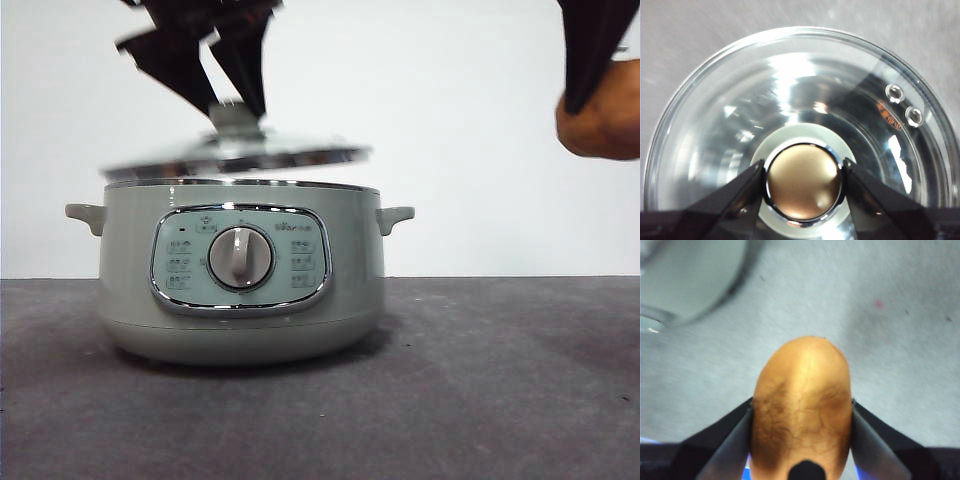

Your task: Pick up the potato,open the lid,put the potato in the pot,close the lid

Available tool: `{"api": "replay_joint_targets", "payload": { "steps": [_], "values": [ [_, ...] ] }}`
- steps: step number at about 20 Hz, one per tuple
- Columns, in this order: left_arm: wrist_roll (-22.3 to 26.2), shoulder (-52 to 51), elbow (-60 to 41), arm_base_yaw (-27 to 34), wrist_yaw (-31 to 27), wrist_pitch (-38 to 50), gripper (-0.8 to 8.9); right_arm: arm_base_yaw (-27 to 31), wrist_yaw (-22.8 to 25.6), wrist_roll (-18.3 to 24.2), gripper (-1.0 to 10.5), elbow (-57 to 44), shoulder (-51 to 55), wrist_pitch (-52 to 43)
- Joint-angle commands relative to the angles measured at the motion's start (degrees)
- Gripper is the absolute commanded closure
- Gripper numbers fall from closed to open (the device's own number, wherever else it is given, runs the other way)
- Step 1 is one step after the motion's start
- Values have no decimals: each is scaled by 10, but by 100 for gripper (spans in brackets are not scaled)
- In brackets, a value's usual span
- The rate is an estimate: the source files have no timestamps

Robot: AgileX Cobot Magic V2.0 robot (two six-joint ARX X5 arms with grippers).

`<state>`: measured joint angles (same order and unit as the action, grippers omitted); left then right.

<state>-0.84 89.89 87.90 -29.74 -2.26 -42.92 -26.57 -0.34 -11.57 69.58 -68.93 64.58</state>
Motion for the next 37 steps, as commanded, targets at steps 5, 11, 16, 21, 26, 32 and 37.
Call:
{"api": "replay_joint_targets", "payload": {
  "steps": [5, 11, 16, 21, 26, 32, 37],
  "values": [
    [49, -82, 15, 62, -31, -5, 822, -28, -27, -4, 949, 149, -117, 0],
    [65, -103, 15, 167, -37, -35, 822, -97, -30, -4, 949, 344, -322, 2],
    [64, -103, 15, 247, 0, -42, 822, -133, -33, -4, 949, 485, -485, 9],
    [59, -103, 15, 293, 29, -52, 822, -148, -48, 10, 949, 553, -587, 13],
    [59, -103, 15, 298, 27, -55, 822, -151, -48, 17, 948, 555, -633, 9],
    [59, -102, 14, 298, 27, -60, 822, -153, -47, 26, 790, 555, -643, 4],
    [59, -102, 14, 298, 28, -64, 822, -158, -45, 26, 285, 588, -643, 37]
  ]
}}
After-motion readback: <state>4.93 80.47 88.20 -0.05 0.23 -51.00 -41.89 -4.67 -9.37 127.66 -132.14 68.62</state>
